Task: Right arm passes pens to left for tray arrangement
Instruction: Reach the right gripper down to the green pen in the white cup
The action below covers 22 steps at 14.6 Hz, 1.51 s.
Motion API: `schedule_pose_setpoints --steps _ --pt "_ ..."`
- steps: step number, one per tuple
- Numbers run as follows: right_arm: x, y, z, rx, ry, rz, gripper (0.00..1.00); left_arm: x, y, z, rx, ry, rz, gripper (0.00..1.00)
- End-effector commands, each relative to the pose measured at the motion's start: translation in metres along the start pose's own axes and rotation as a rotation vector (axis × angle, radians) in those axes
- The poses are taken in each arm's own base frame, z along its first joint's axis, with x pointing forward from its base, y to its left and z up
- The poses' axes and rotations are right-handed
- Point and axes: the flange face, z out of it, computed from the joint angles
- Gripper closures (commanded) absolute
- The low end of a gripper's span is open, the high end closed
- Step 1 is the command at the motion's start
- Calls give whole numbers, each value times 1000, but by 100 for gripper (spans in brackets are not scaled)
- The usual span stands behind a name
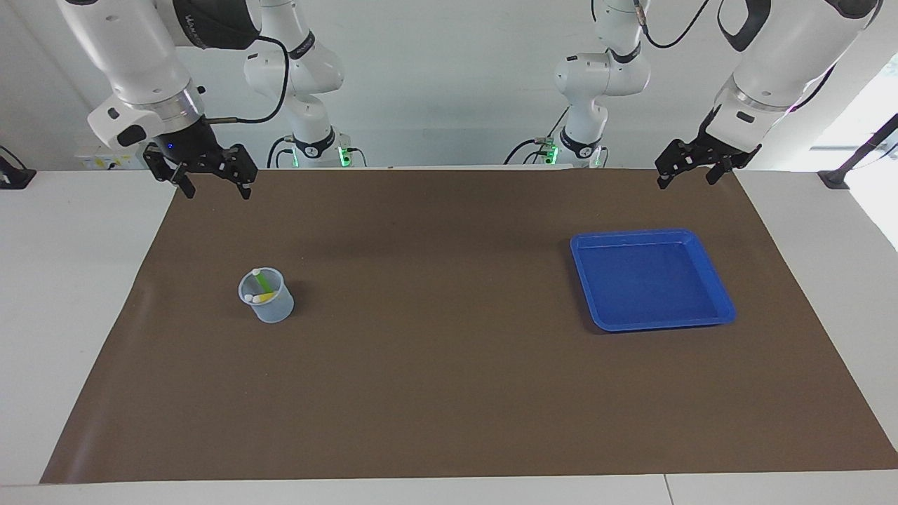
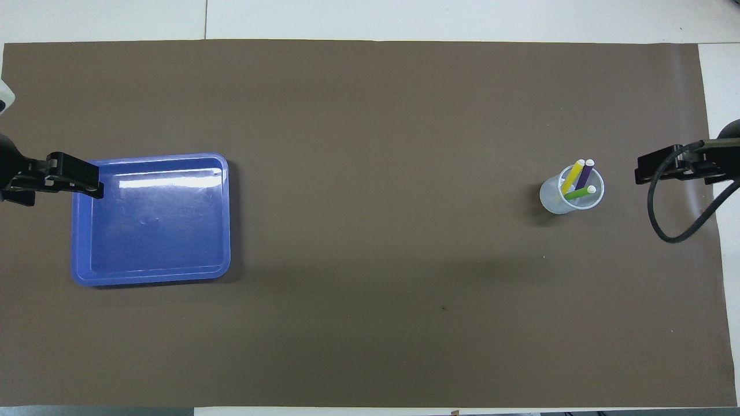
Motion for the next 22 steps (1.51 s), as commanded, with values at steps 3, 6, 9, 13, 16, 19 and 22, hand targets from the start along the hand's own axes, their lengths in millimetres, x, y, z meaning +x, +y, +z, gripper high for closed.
schedule_pose_setpoints --steps 3,6,9,13,16,19,22 --pt "-2 -3 2 14 -8 12 0 -6 -2 -2 12 -5 4 0" --pt "-4 -3 9 15 -23 6 0 -6 -2 -2 12 -5 6 0" --pt "-10 2 37 22 60 4 0 -6 -2 -2 12 -5 6 0" --pt "-17 3 94 24 95 6 1 -6 -2 -2 12 -5 4 0" --pt "-8 5 137 20 100 -27 5 -6 -2 -2 12 -5 6 0" --pt "-4 7 168 17 115 -60 10 -6 -2 -2 12 -5 4 0" --pt "2 6 193 14 123 -63 12 -6 -2 -2 12 -5 6 0"
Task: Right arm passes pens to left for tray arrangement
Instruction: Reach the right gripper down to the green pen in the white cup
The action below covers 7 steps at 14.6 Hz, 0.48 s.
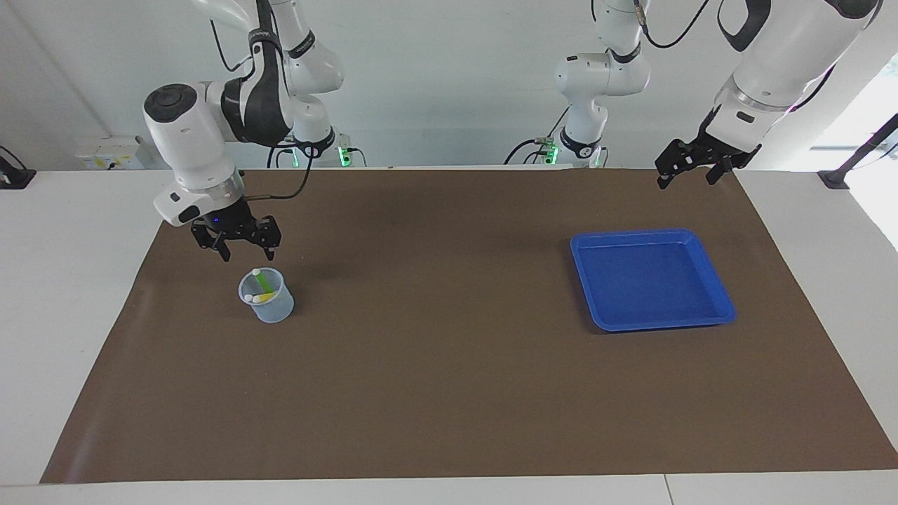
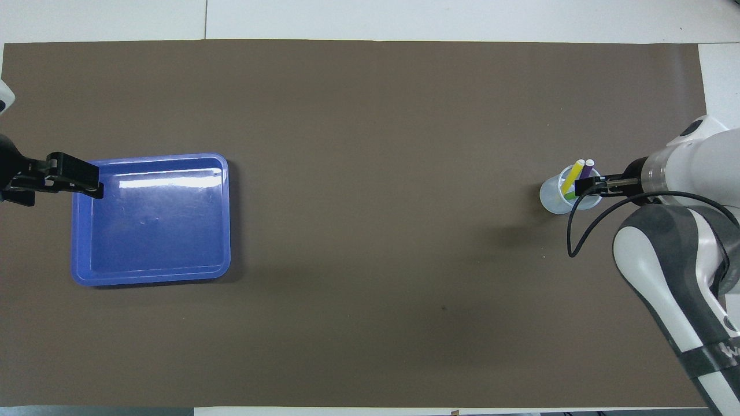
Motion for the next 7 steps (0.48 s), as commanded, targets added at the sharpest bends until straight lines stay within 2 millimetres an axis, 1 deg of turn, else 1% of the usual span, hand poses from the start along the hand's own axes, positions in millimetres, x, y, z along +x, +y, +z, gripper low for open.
schedule_pose_setpoints --steps 1,3,7 --pt "1 4 16 9 17 -20 13 -6 -2 -2 12 -4 6 0" --pt "3 4 23 8 19 -20 16 -6 -2 -2 12 -4 6 0" --pt "-4 4 34 7 22 -29 23 -6 -2 -1 12 -6 6 0"
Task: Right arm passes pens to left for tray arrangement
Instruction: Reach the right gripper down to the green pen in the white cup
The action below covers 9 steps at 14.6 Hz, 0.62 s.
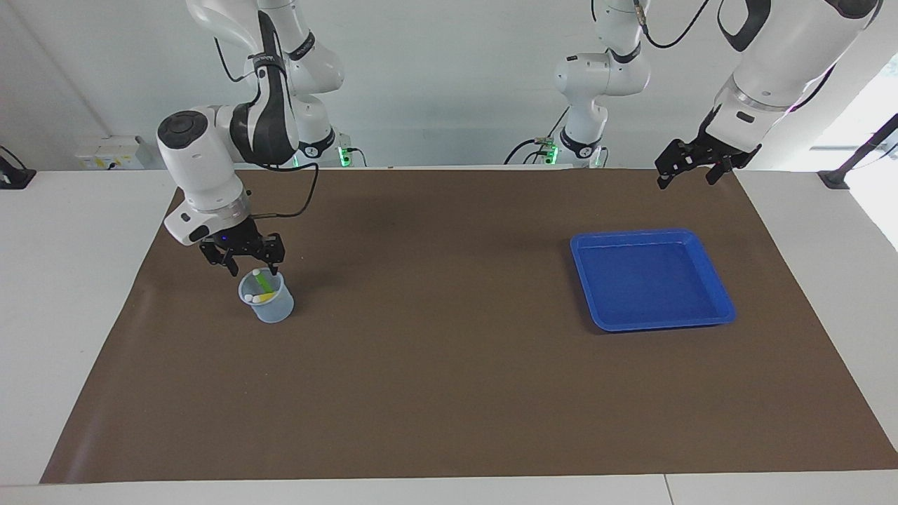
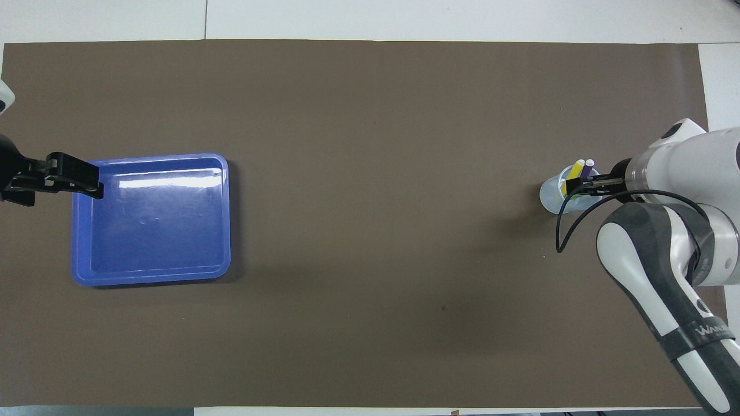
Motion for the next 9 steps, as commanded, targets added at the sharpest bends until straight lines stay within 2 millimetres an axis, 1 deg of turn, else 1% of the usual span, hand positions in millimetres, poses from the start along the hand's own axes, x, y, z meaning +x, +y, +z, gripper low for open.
schedule_pose_setpoints --steps 1,2,3,4,5,7,9 --pt "-8 4 5 9 22 -24 32 -6 -2 -2 12 -4 6 0" --pt "-9 4 6 10 16 -25 42 -6 -2 -2 12 -4 4 0" --pt "-9 4 6 10 11 -27 62 -6 -2 -2 12 -4 6 0" --pt "-9 4 6 10 7 -27 88 -6 -2 -2 12 -4 4 0" --pt "-9 4 5 10 6 -27 100 -6 -2 -1 12 -6 1 0" --pt "-8 11 4 9 6 -15 100 -6 -2 -2 12 -4 6 0" --pt "-6 15 -6 9 6 -7 100 -6 -3 -2 12 -6 6 0"
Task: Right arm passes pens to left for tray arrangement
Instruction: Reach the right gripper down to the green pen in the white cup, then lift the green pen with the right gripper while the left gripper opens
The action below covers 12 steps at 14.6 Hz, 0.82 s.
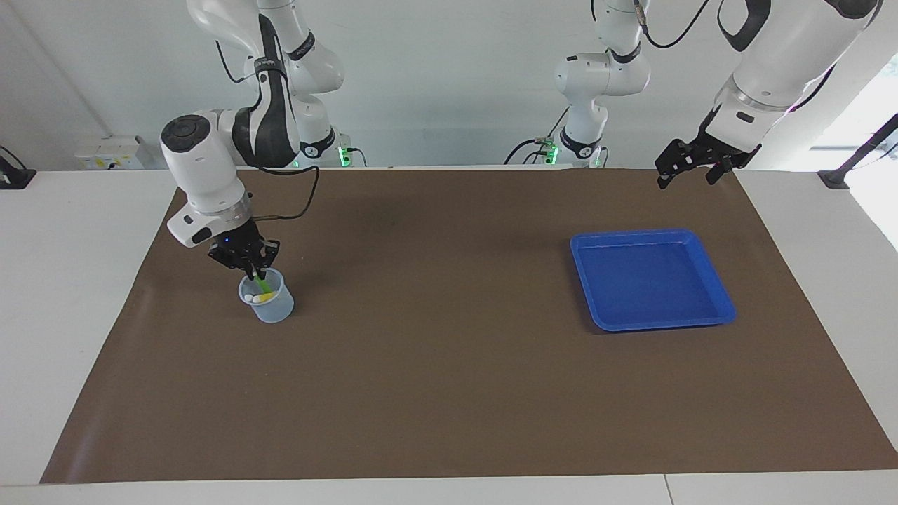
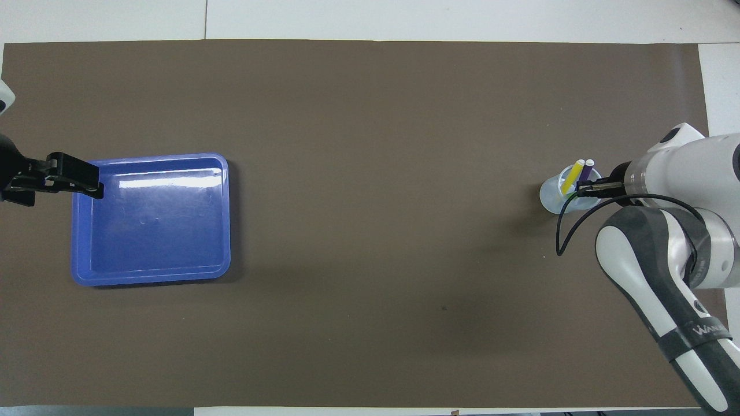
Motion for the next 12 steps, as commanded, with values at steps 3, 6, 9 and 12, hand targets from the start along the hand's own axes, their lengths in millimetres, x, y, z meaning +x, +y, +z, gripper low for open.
schedule_pose_setpoints --steps 3,6,9,12 --pt "1 11 -49 12 19 -2 100 -9 -4 -1 15 -25 1 0" --pt "-1 11 -106 16 36 0 100 -12 -5 -3 15 -28 -1 0" --pt "7 4 -145 18 26 28 100 -18 -13 -9 13 -16 -16 0" --pt "11 -36 -151 117 33 187 100 -18 -14 -7 1 -19 -36 0"
